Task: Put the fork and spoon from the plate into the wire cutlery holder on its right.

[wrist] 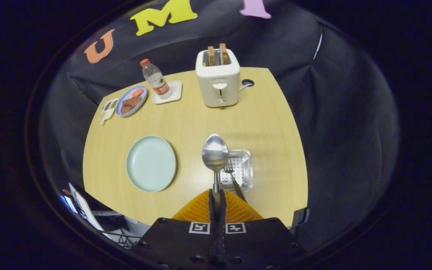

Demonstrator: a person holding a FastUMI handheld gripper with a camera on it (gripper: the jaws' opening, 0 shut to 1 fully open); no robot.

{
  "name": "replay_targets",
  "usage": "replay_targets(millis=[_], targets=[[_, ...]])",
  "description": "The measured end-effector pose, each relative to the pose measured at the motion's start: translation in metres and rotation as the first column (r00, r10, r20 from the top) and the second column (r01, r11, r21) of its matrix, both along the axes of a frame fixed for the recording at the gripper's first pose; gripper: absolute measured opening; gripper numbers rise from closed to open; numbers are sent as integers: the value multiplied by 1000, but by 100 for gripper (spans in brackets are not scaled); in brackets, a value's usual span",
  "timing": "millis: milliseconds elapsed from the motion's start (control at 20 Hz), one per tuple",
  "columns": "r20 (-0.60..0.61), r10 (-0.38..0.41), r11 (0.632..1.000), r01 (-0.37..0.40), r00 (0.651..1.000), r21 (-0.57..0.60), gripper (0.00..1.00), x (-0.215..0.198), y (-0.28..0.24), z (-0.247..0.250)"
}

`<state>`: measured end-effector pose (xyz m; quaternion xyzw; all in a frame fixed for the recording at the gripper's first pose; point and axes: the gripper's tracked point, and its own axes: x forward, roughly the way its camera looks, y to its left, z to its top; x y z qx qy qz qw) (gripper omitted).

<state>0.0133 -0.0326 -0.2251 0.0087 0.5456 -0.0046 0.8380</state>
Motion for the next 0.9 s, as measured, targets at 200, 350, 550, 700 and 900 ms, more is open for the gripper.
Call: replay_targets(millis=[200,350,550,700,900], targets=[[-87,7,1000,-5,996,25,0,-7,-18,-13],[-145,15,999,-8,989,48,1,-11,-27,-21],[-193,28,997,-15,981,71,1,-4,-24,-29],[-224,23,996,-3,974,90,1,-3,-22,-35],[-242,3,995,21,970,98,4,-2,-23,-37]])
